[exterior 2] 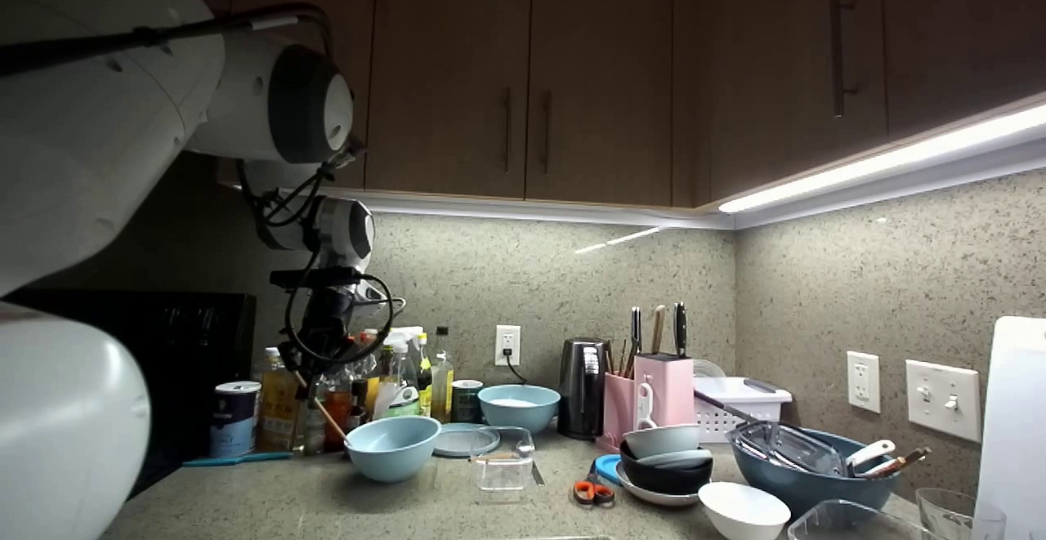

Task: Use the chopstick to stir in the bowl

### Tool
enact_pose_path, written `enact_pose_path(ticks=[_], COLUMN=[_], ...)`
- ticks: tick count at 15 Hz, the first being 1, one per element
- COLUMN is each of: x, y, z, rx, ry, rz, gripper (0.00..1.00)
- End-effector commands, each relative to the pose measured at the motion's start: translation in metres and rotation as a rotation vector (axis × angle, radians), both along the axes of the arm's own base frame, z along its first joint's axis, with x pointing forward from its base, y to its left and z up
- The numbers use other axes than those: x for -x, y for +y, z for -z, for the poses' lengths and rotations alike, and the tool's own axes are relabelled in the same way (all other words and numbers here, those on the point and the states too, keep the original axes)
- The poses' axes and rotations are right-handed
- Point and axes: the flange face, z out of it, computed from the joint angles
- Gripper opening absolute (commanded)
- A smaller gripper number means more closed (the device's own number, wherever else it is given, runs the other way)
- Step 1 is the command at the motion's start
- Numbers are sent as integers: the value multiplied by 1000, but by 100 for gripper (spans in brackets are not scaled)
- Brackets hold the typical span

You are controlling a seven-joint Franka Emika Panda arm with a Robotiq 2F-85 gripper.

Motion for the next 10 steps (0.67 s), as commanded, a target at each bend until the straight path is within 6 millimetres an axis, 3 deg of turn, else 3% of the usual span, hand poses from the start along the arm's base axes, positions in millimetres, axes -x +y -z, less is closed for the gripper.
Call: enact_pose_path(ticks=[1, 4, 10], x=[7, -8, -41], y=[7, 8, -9], z=[3, 9, 15], rx=[-38, -26, 59], ry=[-34, -82, -201], rz=[-27, -46, -113], gripper=[2, 2, 2])
